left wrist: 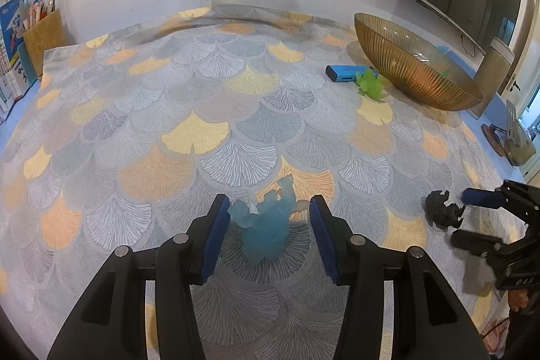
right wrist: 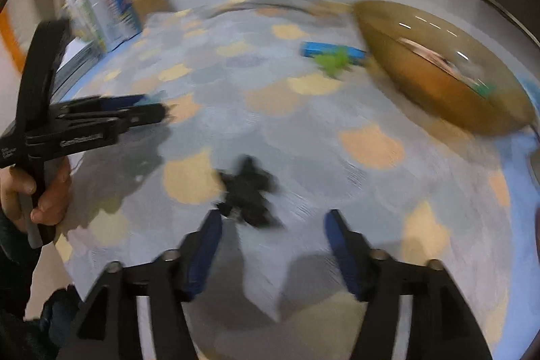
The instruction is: Organize rigid objects
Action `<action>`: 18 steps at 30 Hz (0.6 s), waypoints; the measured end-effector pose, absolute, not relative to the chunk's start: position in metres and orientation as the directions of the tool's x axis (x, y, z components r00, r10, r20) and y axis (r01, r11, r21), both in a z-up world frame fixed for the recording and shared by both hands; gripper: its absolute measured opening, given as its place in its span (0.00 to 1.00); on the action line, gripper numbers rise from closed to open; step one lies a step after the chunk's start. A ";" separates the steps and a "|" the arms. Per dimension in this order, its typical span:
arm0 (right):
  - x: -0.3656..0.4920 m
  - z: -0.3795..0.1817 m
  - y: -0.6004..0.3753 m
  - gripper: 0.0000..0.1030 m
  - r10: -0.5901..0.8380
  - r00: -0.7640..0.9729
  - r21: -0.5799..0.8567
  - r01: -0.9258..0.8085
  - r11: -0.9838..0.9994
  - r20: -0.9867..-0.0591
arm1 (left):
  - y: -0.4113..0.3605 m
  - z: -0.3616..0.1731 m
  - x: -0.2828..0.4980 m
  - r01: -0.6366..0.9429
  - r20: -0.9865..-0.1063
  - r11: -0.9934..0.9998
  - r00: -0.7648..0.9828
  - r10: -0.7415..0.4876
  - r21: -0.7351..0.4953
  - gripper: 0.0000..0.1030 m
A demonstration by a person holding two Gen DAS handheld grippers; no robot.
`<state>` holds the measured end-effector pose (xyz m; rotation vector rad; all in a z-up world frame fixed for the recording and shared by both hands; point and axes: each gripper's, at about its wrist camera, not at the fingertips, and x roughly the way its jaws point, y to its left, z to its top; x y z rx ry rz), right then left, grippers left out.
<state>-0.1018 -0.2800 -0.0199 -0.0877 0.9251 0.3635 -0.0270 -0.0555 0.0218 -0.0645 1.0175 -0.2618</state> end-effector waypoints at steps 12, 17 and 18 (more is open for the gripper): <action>-0.100 -0.018 -0.252 0.64 0.287 0.575 0.123 -0.307 0.944 -0.766 | -0.056 0.022 -0.027 0.188 -0.835 0.968 0.496 -0.239 -0.165 0.45; -0.101 -0.020 -0.234 0.52 0.245 0.601 0.069 -0.300 0.951 -0.761 | -0.056 0.022 -0.027 0.190 -0.836 0.968 0.495 -0.239 -0.164 0.45; -0.102 -0.020 -0.232 0.51 0.243 0.608 0.062 -0.303 0.951 -0.756 | -0.056 0.022 -0.027 0.190 -0.836 0.968 0.495 -0.238 -0.163 0.45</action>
